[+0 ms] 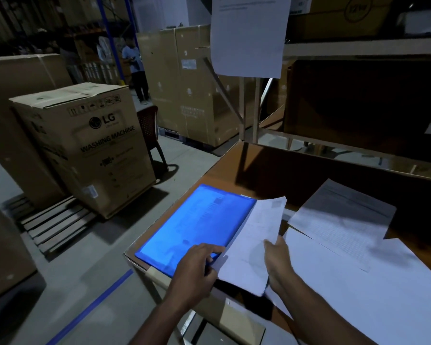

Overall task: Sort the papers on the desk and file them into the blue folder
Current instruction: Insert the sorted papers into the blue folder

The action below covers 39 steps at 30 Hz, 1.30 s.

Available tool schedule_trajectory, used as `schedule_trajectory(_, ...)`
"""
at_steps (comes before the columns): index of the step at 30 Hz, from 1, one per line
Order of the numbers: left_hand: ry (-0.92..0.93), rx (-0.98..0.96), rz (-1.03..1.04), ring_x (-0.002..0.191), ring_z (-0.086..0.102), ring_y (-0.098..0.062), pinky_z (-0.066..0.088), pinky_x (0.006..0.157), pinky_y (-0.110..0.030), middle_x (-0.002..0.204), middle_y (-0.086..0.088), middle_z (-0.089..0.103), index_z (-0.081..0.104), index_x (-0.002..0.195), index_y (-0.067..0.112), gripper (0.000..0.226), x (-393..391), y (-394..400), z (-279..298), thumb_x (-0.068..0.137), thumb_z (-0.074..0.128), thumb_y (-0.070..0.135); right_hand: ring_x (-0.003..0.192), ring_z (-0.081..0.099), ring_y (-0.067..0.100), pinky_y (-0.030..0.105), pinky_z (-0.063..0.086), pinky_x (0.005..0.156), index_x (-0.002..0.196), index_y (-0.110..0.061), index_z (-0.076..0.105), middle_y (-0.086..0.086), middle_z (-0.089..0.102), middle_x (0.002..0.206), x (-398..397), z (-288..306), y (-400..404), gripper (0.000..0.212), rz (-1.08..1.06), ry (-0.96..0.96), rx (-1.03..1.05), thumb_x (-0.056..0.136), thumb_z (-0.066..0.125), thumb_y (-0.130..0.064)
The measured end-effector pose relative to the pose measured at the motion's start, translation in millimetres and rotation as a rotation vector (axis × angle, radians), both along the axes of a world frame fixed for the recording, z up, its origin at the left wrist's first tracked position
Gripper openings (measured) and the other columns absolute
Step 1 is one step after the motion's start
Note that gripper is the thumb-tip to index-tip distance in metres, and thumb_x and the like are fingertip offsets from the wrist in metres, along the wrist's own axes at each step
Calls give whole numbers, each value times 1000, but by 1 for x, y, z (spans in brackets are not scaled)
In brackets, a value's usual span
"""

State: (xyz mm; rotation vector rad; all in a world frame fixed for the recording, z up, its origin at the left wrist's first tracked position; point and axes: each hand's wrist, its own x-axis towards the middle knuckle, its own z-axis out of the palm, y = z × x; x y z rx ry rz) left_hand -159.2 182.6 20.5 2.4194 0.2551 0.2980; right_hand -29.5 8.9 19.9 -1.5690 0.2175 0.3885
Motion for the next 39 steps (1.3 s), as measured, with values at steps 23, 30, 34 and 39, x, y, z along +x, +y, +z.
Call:
schedule_trajectory(23, -134, 139, 77, 104, 65, -12, 39, 81, -10, 111, 6, 70, 74, 123, 21, 24, 45, 0, -7, 100, 65, 20, 55, 63, 23, 36, 53, 56, 98, -2, 57, 17, 56, 68, -1, 2, 34, 17, 348, 81, -72, 103, 50, -16)
schedule_trajectory(30, -155, 114, 76, 100, 63, -10, 34, 74, 0, 110, 7, 68, 74, 124, 23, 26, 41, 1, -2, 99, 66, 23, 44, 57, 18, 30, 46, 49, 88, -15, 62, 10, 67, 62, 8, -15, 66, 8, 280, 61, -154, 95, 62, -12)
schedule_trajectory(34, -126, 86, 78, 96, 62, -8, 37, 74, -7, 109, 12, 67, 74, 119, 27, 23, 40, 4, -5, 98, 67, 30, 47, 61, 20, 33, 52, 57, 85, -12, 66, 14, 72, 69, 9, -16, 68, 9, 239, 37, -161, 91, 64, -6)
schedule_trajectory(39, -70, 58, 89, 93, 61, 2, 49, 79, -21, 102, 18, 67, 73, 108, 35, 21, 45, 5, -12, 96, 66, 51, 64, 68, 19, 42, 60, 68, 91, -17, 68, 11, 75, 80, -4, -3, 41, 7, 187, -56, -149, 91, 66, -11)
